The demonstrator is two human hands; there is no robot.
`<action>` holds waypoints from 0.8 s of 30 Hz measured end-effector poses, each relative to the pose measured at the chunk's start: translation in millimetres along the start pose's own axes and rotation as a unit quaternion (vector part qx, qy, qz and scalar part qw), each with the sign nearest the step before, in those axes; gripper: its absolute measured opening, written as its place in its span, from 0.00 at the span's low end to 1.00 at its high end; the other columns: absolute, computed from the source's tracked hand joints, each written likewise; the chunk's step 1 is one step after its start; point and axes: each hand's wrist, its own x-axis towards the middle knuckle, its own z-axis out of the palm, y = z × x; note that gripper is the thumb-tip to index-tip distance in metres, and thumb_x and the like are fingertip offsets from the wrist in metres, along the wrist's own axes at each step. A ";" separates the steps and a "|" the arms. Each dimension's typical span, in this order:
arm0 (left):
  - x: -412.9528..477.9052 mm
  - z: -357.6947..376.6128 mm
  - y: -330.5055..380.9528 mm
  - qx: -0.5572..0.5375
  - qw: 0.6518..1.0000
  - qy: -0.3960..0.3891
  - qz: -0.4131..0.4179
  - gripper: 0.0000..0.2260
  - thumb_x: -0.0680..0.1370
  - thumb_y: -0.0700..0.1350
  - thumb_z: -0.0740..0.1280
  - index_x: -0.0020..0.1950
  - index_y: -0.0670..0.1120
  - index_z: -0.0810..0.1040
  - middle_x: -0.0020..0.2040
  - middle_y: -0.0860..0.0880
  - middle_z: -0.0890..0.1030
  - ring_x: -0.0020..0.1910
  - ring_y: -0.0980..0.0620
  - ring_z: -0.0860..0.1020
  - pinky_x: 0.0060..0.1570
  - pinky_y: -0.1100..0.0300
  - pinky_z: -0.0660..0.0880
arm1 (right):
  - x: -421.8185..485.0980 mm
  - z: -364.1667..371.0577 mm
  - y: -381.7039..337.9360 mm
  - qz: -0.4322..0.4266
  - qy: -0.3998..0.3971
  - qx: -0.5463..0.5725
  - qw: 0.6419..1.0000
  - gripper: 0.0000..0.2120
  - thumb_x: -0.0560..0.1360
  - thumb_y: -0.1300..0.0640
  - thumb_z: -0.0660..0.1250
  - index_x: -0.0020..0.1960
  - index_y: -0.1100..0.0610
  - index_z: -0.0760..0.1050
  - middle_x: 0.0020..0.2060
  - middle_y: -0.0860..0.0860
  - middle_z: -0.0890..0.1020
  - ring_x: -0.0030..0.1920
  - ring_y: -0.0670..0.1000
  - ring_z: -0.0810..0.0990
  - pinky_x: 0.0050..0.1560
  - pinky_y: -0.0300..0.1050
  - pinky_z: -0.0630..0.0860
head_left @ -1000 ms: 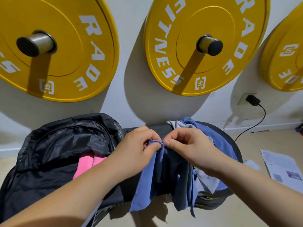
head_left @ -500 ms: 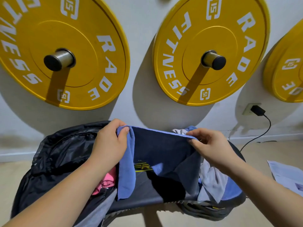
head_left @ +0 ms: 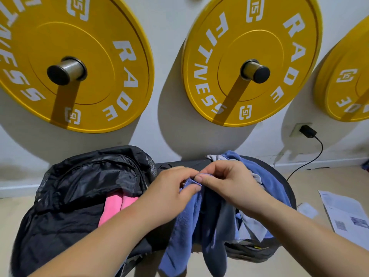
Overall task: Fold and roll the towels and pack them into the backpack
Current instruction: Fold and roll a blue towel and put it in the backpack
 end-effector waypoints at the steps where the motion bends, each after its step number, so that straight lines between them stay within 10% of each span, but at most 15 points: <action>1: 0.7 -0.2 -1.0 -0.006 1.000 0.015 -0.009 0.08 0.78 0.45 0.70 0.55 0.55 0.83 0.48 0.57 0.84 0.49 0.59 0.79 0.50 0.63 0.74 | 1.1 -0.2 0.6 0.007 0.008 0.007 1.000 0.05 0.75 0.56 0.76 0.43 0.57 0.84 0.40 0.55 0.88 0.41 0.49 0.82 0.47 0.54 0.80; 14: 6.9 -31.3 -48.5 -0.005 0.976 0.154 -0.156 0.06 0.78 0.41 0.69 0.44 0.49 0.85 0.35 0.56 0.82 0.32 0.65 0.76 0.35 0.73 0.69 | 8.5 -31.4 23.6 0.103 0.058 -0.186 0.975 0.15 0.75 0.61 0.65 0.34 0.47 0.80 0.21 0.42 0.74 0.24 0.42 0.69 0.28 0.33 0.65; 19: 0.2 -35.7 -68.3 0.030 0.966 0.162 -0.199 0.05 0.76 0.42 0.72 0.41 0.50 0.85 0.36 0.51 0.85 0.34 0.56 0.78 0.38 0.63 0.74 | 4.3 -29.4 21.1 0.120 0.051 -0.026 0.991 0.09 0.79 0.57 0.70 0.41 0.57 0.84 0.36 0.60 0.84 0.38 0.54 0.82 0.45 0.53 0.85; 24: 1.3 -41.7 -63.6 0.129 0.953 0.192 -0.195 0.08 0.75 0.47 0.75 0.36 0.49 0.83 0.34 0.54 0.82 0.37 0.54 0.79 0.40 0.57 0.75 | 7.6 -26.6 9.0 0.136 0.108 0.079 0.982 0.14 0.76 0.56 0.75 0.38 0.64 0.76 0.32 0.58 0.78 0.32 0.52 0.77 0.34 0.48 0.82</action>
